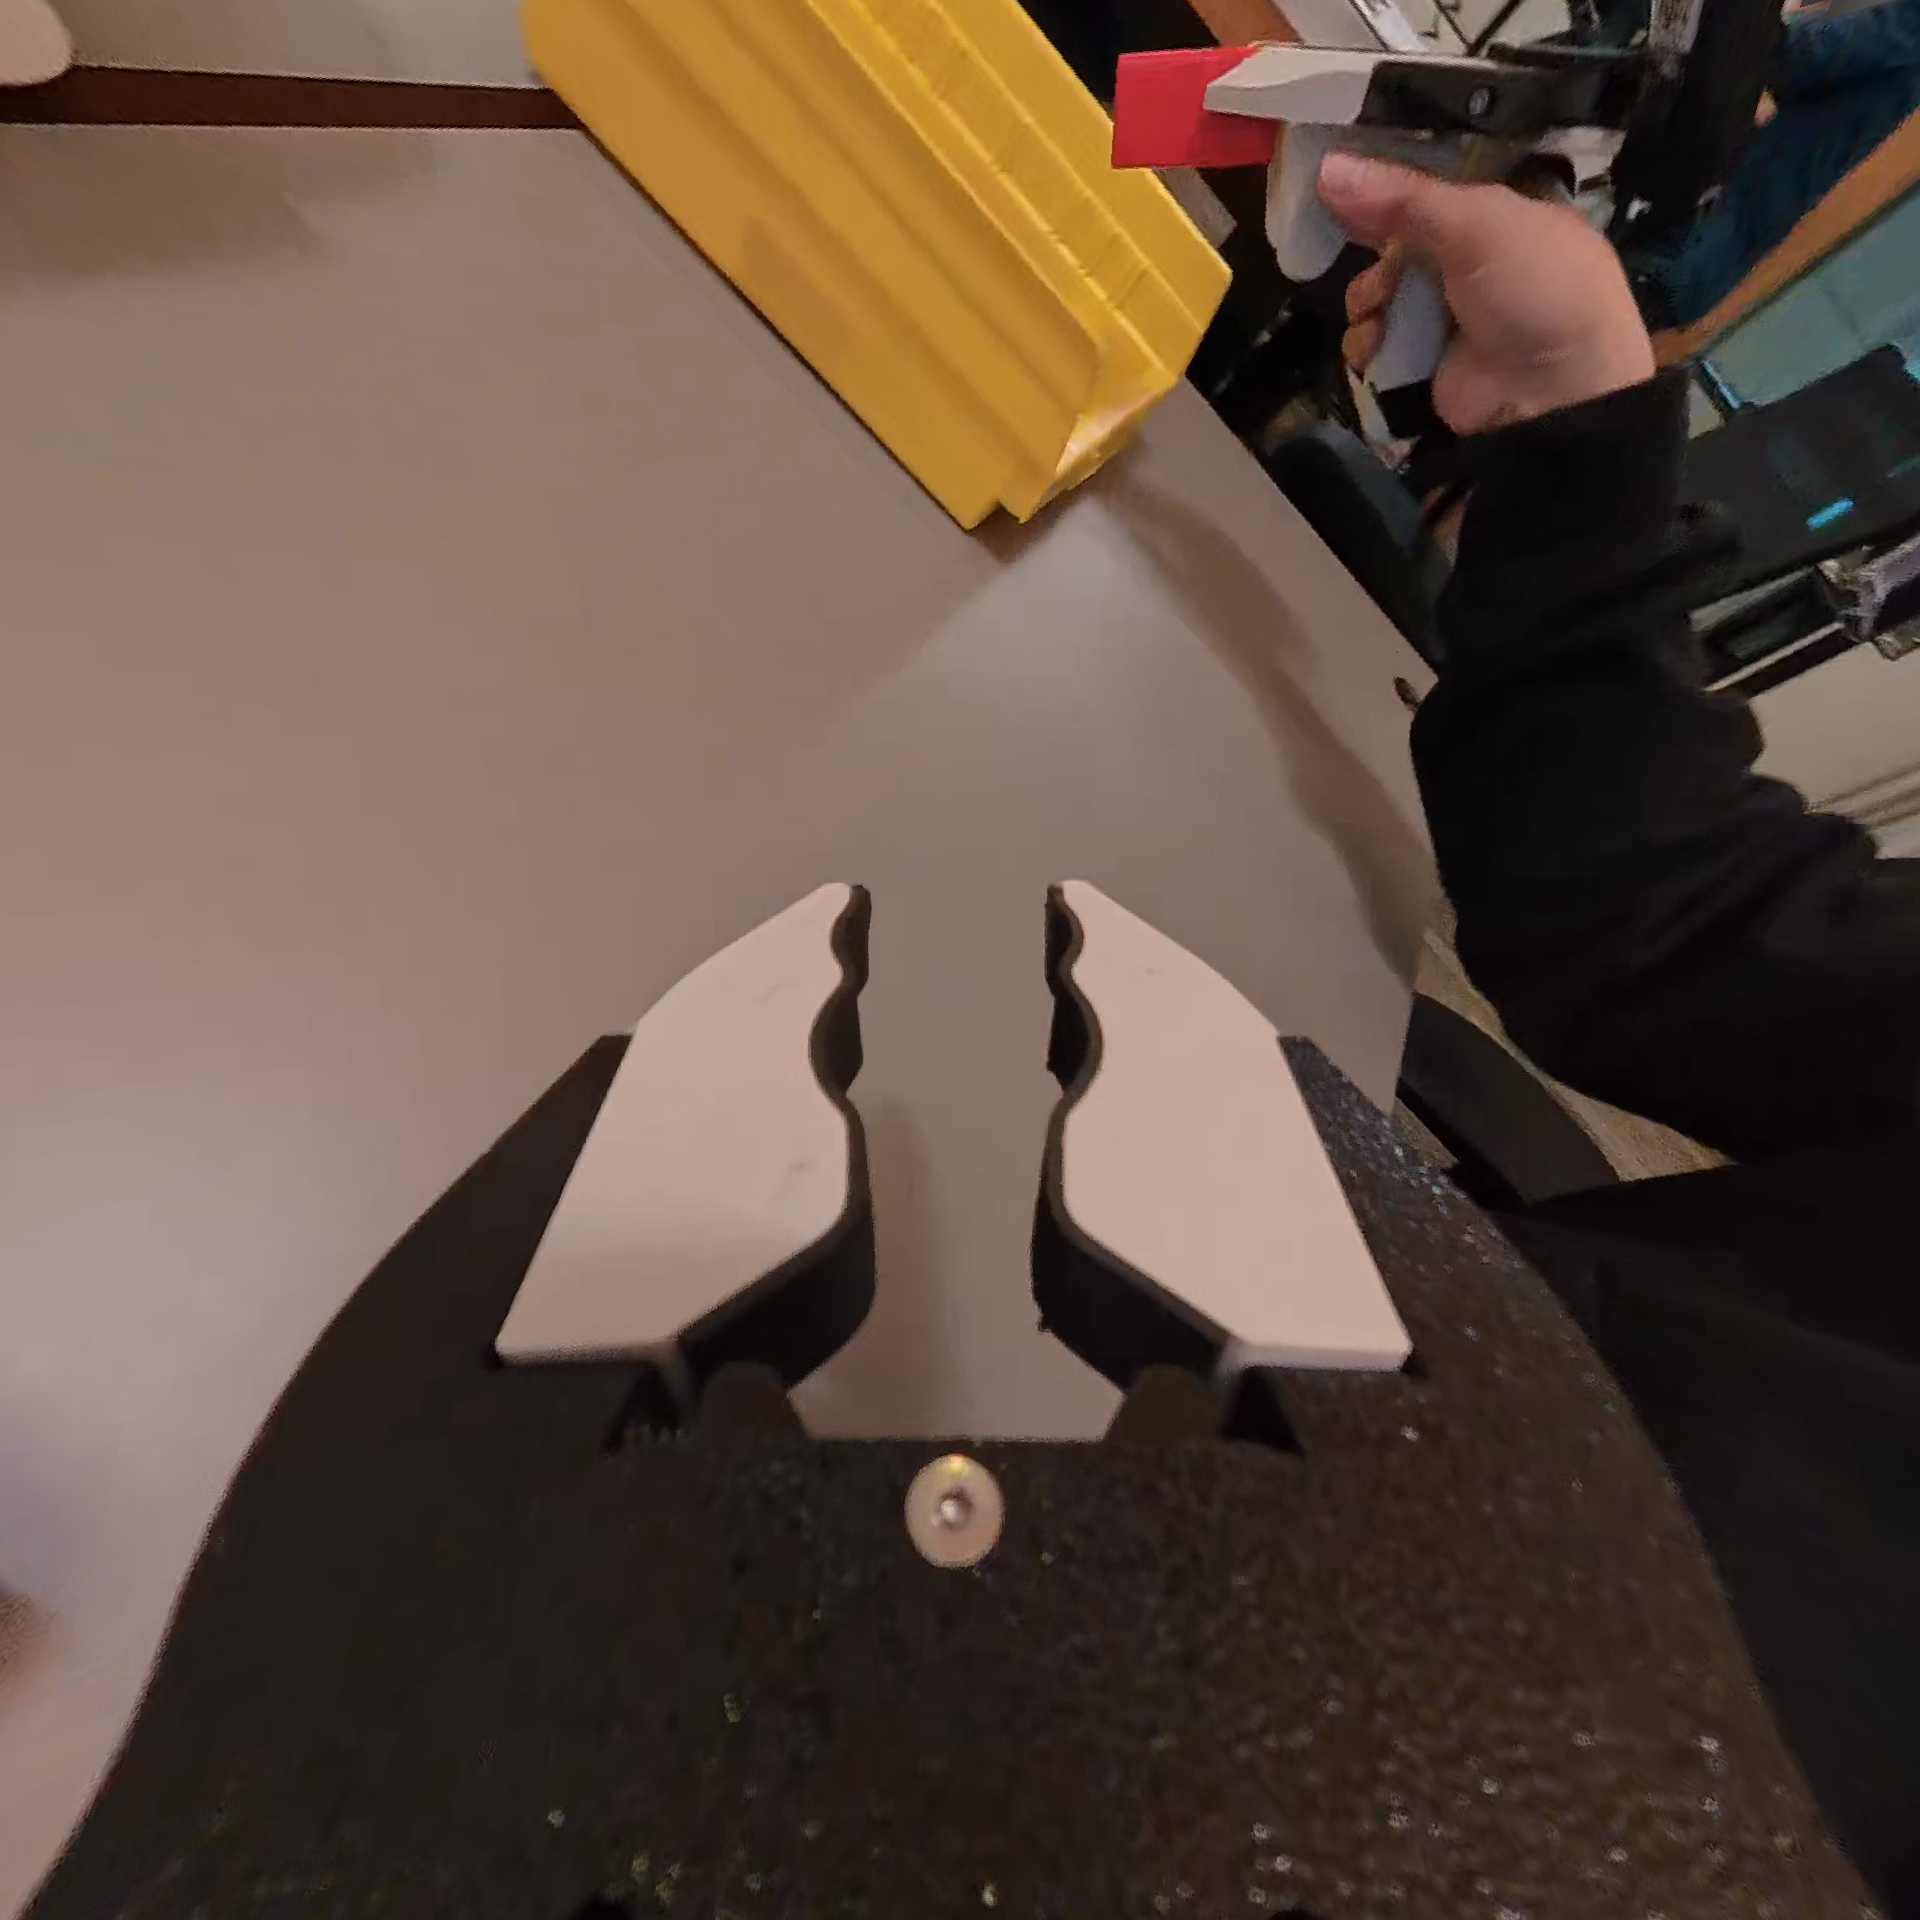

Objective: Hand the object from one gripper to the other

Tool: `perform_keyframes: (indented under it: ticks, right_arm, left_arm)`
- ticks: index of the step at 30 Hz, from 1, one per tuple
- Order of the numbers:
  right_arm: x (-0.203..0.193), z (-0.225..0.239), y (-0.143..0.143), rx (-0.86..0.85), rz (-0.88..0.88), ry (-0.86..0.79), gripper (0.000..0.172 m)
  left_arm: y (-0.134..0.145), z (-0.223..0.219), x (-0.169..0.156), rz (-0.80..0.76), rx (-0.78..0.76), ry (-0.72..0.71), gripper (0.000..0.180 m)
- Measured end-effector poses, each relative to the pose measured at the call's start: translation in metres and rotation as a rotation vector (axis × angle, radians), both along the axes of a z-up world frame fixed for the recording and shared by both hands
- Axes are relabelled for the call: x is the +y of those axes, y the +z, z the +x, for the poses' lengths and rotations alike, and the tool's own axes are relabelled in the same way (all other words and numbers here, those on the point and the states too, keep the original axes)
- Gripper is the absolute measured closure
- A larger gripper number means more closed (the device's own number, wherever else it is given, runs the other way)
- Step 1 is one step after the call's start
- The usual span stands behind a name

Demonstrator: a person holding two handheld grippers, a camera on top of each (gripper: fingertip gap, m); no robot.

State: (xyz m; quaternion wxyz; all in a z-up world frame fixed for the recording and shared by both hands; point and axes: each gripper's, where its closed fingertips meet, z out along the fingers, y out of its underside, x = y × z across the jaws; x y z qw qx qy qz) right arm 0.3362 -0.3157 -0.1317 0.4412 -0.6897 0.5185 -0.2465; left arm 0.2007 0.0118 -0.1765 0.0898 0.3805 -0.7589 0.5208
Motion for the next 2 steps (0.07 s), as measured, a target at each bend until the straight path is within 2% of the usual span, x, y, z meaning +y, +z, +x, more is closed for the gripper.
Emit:
perform_keyframes:
  ticks: [2]
  right_arm:
    - [-0.0099,0.0162,-0.0098,0.053,-0.009,-0.022,0.136]
  left_arm:
    - [-0.0056,-0.0055,0.0035,0.010,-0.021,0.044,0.149]
